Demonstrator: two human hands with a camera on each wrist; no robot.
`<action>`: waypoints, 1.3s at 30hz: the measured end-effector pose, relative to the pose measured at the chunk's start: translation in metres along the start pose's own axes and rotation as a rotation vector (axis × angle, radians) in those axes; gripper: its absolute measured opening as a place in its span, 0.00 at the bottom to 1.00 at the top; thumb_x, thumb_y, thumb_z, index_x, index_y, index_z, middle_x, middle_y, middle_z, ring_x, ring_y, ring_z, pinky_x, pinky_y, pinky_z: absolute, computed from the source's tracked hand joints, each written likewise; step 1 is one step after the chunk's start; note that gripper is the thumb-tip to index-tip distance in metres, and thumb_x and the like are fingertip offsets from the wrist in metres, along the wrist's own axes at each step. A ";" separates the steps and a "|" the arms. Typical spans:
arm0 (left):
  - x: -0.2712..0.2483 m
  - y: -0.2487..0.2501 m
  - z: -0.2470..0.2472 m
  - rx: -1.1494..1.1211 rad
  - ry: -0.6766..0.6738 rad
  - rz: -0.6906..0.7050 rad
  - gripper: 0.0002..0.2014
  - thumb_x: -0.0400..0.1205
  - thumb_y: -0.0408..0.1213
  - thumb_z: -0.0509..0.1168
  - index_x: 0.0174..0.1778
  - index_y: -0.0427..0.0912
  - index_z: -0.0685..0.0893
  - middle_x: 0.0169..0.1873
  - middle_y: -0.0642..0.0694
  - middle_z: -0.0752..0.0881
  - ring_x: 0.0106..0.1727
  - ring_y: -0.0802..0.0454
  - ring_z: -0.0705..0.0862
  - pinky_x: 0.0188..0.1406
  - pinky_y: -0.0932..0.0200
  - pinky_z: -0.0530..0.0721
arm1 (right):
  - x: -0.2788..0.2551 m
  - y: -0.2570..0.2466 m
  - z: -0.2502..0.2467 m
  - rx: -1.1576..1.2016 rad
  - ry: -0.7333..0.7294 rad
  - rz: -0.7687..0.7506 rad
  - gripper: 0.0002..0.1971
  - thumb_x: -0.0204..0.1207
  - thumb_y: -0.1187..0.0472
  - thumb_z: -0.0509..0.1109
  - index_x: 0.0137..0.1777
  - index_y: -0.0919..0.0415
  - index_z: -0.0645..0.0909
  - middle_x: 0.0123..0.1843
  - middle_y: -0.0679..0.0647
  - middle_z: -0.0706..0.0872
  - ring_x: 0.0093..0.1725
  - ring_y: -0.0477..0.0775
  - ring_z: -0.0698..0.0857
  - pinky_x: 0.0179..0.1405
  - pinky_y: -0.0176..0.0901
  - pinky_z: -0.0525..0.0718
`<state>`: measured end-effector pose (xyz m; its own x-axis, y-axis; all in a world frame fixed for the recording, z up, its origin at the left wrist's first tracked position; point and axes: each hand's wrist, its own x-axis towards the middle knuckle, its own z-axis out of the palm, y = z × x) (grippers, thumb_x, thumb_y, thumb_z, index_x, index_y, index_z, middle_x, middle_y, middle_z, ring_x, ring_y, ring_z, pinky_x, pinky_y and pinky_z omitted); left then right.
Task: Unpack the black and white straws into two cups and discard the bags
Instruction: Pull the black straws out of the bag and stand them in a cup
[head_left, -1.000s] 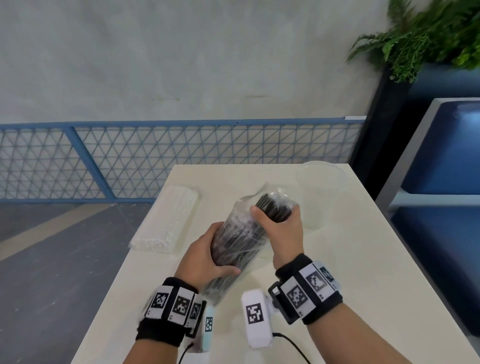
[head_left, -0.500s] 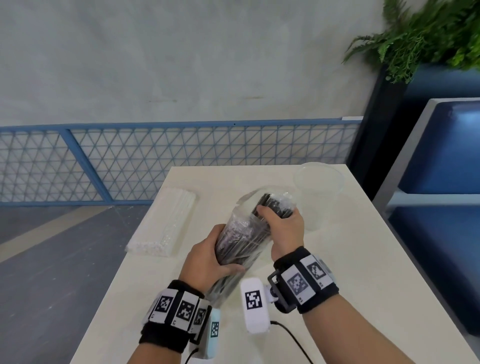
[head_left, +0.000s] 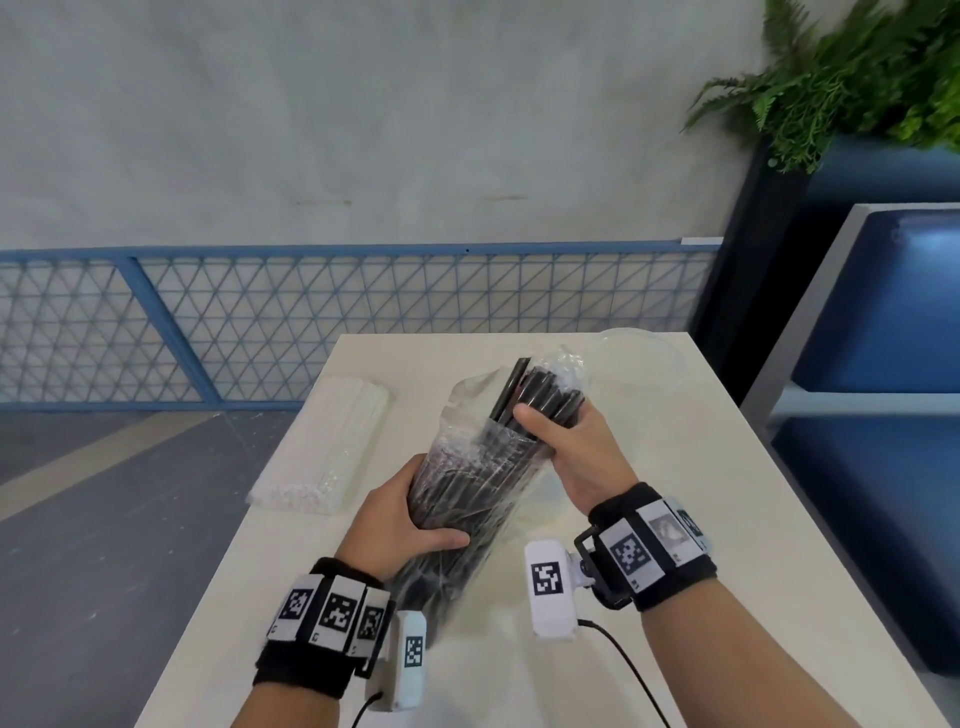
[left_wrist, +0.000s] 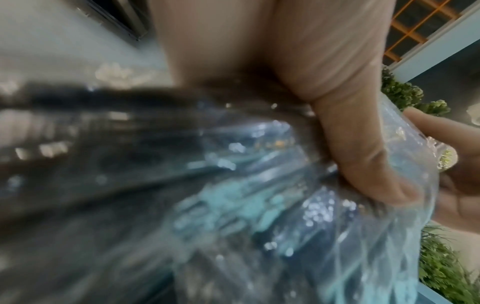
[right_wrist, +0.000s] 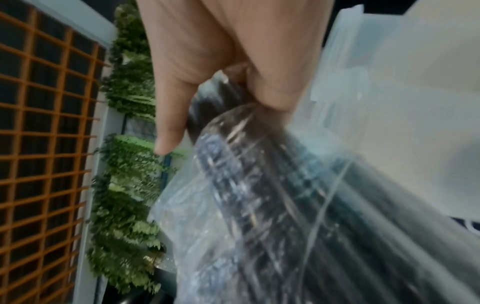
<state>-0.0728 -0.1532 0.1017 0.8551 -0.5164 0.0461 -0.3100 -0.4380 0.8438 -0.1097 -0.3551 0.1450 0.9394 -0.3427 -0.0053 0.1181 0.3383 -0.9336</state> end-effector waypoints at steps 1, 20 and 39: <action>0.000 0.000 0.000 -0.009 -0.008 0.000 0.38 0.57 0.45 0.83 0.58 0.67 0.71 0.53 0.65 0.84 0.55 0.74 0.81 0.52 0.77 0.77 | -0.002 0.002 0.000 -0.021 -0.022 0.024 0.30 0.56 0.59 0.79 0.60 0.66 0.80 0.55 0.62 0.87 0.56 0.60 0.86 0.59 0.51 0.84; -0.003 0.002 0.002 -0.155 -0.030 -0.022 0.30 0.55 0.57 0.76 0.53 0.67 0.75 0.49 0.75 0.85 0.54 0.71 0.84 0.49 0.78 0.78 | 0.004 -0.012 0.002 0.088 -0.218 0.127 0.16 0.66 0.66 0.72 0.54 0.60 0.83 0.51 0.51 0.91 0.52 0.50 0.89 0.51 0.42 0.88; -0.004 -0.004 -0.003 -0.130 0.129 -0.009 0.25 0.65 0.35 0.79 0.49 0.63 0.77 0.41 0.76 0.86 0.46 0.74 0.84 0.42 0.81 0.78 | 0.020 -0.036 0.023 0.196 0.218 -0.078 0.07 0.70 0.70 0.73 0.47 0.66 0.79 0.32 0.55 0.84 0.35 0.51 0.86 0.36 0.44 0.85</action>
<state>-0.0741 -0.1469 0.1003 0.9064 -0.4105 0.0997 -0.2531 -0.3387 0.9062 -0.0879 -0.3540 0.1872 0.8363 -0.5473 -0.0329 0.2669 0.4588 -0.8475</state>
